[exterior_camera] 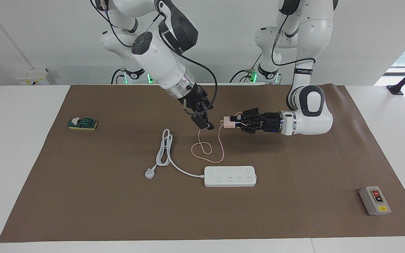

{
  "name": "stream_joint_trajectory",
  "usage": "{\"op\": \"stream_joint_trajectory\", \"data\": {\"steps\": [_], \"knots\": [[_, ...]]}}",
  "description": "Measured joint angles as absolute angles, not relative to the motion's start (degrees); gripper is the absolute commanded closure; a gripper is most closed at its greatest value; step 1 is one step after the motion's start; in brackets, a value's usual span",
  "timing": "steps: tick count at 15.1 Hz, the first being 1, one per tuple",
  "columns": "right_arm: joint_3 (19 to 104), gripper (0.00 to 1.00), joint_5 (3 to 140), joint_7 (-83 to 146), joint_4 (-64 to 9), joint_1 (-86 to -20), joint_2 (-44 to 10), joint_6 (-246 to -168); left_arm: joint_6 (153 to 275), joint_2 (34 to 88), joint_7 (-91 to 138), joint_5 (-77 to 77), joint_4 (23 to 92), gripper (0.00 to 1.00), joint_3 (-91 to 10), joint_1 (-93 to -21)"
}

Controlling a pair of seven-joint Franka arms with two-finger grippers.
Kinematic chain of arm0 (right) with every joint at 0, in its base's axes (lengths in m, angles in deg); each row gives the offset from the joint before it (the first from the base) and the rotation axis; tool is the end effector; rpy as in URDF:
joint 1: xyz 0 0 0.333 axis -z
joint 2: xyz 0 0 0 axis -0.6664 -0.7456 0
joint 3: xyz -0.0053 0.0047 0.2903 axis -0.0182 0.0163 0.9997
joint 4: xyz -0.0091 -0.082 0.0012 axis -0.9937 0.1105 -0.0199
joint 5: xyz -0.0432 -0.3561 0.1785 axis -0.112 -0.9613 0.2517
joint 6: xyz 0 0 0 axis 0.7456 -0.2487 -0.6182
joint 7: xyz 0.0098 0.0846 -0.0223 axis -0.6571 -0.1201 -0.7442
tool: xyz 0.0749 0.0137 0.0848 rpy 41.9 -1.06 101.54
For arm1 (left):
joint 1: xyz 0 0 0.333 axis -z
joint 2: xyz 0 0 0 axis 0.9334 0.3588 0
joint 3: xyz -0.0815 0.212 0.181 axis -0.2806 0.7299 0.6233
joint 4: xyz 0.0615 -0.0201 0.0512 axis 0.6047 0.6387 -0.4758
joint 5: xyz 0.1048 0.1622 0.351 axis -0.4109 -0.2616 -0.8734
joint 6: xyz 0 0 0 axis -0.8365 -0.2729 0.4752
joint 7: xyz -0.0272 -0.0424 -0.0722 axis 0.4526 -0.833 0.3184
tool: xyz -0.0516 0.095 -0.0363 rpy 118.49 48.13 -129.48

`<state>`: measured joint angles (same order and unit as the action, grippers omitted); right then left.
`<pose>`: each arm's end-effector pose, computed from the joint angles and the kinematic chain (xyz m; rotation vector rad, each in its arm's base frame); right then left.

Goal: Plug charger into power strip
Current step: 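Carry the charger with the left gripper while the right gripper withdraws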

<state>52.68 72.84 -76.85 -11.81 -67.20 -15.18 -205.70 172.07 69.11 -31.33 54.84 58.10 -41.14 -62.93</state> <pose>0.5952 0.2985 0.5159 -1.9099 1.8339 0.4753 0.5713 -0.1994 0.3388 1.7484 -0.2019 -0.1031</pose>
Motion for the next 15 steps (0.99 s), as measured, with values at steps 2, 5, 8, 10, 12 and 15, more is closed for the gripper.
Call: {"op": "stream_joint_trajectory", "data": {"steps": [2,5,8,10,12,15], "knots": [[52.52,0.00,72.64,-69.84,-11.76,-64.23,-13.18,-201.54,175.63,68.30,-31.34,49.18,56.96,1.00,-41.12,-62.92],[52.40,0.00,69.50,-57.45,-11.71,-59.46,-10.26,-194.45,180.32,67.68,-31.34,38.01,54.54,1.00,-41.24,-62.57],[52.34,0.00,64.14,-43.01,-11.71,-55.00,-7.29,-186.79,183.25,67.58,-31.32,26.13,51.57,1.00,-41.38,-61.67],[52.26,0.00,60.14,-32.11,-11.78,-52.32,-5.33,-181.89,184.55,67.59,-31.41,19.12,49.94,1.00,-41.53,-61.37],[52.24,0.00,56.60,-20.85,-11.87,-49.56,-3.73,-177.99,185.53,67.59,-32.57,12.87,48.35,1.00,-41.58,-60.81],[52.21,0.00,51.62,-4.95,-12.42,-45.88,-2.23,-174.70,188.21,67.60,-35.21,6.27,46.85,1.00,-41.64,-59.96]]}}
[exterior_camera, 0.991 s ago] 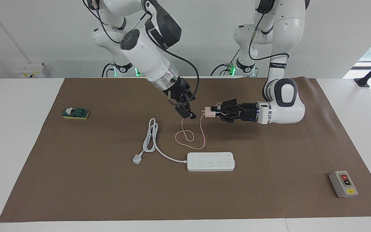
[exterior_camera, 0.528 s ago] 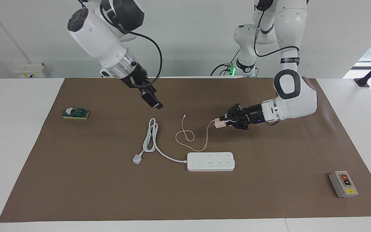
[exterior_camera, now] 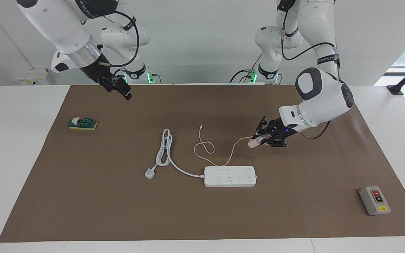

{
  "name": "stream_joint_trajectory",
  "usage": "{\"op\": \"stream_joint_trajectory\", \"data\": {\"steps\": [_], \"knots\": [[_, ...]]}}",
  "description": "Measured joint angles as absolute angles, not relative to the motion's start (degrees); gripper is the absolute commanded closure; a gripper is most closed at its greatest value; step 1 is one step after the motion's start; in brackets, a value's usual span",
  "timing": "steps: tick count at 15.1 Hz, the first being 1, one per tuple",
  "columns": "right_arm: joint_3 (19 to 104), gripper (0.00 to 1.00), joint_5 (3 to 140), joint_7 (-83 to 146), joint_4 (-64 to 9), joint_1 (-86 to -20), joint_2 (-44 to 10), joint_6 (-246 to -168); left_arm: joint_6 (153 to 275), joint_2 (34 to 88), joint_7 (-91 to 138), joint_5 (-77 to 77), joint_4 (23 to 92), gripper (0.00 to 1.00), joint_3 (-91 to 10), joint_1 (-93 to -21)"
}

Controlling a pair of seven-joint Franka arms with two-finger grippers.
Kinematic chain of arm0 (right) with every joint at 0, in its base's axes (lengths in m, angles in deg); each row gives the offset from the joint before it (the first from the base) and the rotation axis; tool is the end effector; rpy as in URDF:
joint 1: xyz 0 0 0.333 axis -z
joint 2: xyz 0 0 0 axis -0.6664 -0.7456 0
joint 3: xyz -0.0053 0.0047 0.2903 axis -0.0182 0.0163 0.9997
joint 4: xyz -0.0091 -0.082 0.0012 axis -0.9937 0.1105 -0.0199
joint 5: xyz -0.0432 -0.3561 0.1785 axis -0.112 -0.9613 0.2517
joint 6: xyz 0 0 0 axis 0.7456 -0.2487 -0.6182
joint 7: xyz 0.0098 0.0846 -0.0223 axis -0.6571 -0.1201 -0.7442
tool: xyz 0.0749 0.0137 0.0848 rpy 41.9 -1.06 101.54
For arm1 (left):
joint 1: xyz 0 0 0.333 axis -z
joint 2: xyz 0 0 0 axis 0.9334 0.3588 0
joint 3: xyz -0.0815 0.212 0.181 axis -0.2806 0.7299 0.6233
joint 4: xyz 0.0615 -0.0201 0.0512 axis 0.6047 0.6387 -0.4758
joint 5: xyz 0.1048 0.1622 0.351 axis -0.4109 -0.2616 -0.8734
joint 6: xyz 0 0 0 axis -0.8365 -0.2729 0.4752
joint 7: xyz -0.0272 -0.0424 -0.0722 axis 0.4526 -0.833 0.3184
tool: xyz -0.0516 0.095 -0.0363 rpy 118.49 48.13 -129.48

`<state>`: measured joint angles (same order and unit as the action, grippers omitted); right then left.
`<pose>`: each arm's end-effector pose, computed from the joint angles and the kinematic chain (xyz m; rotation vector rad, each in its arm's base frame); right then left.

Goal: Plug charger into power strip
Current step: 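Carry the charger with the left gripper while the right gripper withdraws, then push the charger prongs into the power strip socket with the left gripper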

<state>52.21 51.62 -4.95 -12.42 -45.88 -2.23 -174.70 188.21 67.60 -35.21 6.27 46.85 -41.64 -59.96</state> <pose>0.5555 0.0397 0.5896 -2.8976 0.6828 0.1908 0.6140 -0.1790 0.3934 2.4390 -0.9753 0.1315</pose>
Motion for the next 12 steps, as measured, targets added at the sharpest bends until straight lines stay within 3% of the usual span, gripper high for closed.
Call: {"op": "stream_joint_trajectory", "data": {"steps": [6,12], "knots": [[52.20,0.00,43.59,12.61,-13.86,-41.93,-1.36,-174.88,197.91,69.40,-40.77,-6.22,45.35,1.00,-41.77,-56.60],[52.36,0.00,40.24,18.81,-17.17,-41.90,-0.78,-181.50,202.43,71.25,-43.84,-16.67,45.88,1.00,-41.83,-54.10]]}}
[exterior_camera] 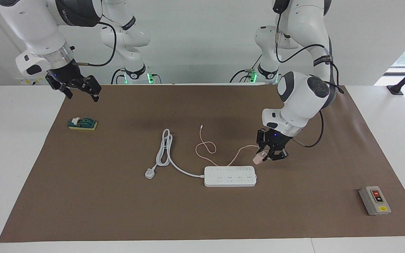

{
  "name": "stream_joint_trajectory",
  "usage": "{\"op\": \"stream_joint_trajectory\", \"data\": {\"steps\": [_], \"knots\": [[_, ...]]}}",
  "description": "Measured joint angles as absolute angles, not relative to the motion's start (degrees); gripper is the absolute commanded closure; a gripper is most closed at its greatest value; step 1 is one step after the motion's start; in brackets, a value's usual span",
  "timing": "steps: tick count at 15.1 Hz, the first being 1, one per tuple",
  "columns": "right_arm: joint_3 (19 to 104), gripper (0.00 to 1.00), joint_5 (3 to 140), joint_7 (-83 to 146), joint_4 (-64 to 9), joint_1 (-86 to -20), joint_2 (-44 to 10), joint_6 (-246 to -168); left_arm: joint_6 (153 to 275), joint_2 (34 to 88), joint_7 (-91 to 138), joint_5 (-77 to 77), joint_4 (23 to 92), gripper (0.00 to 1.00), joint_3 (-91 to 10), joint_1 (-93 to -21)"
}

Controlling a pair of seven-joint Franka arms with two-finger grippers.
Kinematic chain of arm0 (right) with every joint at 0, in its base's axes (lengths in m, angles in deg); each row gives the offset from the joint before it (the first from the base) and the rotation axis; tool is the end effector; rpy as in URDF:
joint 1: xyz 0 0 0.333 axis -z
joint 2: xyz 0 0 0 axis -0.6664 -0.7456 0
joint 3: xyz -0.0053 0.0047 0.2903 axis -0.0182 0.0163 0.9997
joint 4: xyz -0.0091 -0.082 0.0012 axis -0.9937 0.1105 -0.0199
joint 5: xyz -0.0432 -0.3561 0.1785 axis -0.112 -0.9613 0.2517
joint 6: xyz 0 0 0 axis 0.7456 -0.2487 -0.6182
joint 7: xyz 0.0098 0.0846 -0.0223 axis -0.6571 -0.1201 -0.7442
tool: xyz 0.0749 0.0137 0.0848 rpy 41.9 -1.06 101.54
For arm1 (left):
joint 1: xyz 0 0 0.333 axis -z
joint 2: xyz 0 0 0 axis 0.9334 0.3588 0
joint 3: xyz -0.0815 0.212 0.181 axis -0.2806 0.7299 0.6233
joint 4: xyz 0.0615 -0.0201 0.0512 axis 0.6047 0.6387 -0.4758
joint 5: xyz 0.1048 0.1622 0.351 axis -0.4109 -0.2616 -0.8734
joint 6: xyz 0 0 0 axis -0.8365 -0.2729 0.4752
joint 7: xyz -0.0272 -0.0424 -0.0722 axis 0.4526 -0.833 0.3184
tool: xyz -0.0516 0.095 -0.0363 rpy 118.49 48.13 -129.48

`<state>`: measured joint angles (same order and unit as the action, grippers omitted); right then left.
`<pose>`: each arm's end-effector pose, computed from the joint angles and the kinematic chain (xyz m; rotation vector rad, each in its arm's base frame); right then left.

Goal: Plug charger into power strip
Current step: 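Push the charger prongs into the power strip socket with the left gripper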

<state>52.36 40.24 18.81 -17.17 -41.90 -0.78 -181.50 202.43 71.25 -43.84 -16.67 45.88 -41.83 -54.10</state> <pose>0.5603 -0.0218 0.5719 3.1241 -0.1939 -0.0319 0.6298 -0.2214 0.3741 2.5353 -1.6589 0.3009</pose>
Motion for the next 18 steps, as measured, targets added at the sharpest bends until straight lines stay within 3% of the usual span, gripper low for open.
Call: {"op": "stream_joint_trajectory", "data": {"steps": [18], "knots": [[52.46,0.00,40.19,24.54,-19.79,-41.92,0.51,-183.23,209.71,75.64,-40.37,-23.65,46.02,1.00,-41.88,-50.53]]}}
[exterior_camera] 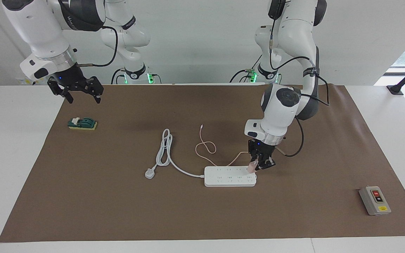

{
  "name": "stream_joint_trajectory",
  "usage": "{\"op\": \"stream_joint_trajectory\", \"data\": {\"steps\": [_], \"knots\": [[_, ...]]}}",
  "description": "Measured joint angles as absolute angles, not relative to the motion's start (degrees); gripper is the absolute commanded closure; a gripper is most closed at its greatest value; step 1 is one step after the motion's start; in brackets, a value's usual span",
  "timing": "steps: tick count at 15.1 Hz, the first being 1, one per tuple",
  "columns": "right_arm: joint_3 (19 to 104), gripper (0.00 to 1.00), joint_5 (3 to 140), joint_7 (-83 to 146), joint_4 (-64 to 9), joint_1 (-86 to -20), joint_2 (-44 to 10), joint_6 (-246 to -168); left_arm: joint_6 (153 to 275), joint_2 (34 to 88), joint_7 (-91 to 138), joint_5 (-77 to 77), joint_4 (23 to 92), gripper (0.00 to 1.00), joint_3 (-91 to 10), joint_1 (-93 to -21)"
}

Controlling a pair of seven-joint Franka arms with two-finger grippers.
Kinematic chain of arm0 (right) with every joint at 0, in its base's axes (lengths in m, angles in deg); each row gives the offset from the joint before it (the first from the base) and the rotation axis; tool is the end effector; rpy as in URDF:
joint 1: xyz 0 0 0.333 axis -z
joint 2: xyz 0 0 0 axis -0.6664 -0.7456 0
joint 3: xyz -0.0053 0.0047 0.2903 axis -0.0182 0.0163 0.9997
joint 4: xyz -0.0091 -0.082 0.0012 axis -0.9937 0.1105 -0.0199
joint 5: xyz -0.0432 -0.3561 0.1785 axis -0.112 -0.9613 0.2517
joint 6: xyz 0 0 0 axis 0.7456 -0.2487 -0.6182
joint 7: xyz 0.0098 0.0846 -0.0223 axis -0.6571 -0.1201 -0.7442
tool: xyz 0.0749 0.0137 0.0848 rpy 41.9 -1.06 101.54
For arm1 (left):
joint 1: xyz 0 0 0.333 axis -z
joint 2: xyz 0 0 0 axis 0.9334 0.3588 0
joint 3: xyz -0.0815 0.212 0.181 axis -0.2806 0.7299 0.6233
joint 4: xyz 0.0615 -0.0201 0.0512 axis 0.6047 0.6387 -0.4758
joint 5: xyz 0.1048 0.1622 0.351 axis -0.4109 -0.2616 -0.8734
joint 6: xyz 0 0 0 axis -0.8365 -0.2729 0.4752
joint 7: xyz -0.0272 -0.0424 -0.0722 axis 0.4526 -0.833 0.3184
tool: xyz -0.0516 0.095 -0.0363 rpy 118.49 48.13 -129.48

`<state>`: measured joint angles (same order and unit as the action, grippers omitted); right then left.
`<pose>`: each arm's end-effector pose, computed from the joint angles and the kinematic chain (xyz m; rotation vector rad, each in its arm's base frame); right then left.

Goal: Plug charger into power strip
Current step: 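Push the charger prongs into the power strip socket with the left gripper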

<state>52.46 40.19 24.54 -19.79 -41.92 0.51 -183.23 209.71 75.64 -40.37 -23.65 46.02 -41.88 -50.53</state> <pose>0.5559 -0.0207 0.5650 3.1309 -0.0336 -0.0218 0.6287 -0.2605 0.3346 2.5581 -1.7895 0.3403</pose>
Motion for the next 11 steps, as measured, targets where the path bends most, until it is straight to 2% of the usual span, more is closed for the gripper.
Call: {"op": "stream_joint_trajectory", "data": {"steps": [11], "knots": [[52.49,0.00,40.19,27.91,-20.04,-41.93,0.62,-182.22,208.32,75.97,-40.19,-27.32,46.22,1.00,-41.77,-49.97]]}}
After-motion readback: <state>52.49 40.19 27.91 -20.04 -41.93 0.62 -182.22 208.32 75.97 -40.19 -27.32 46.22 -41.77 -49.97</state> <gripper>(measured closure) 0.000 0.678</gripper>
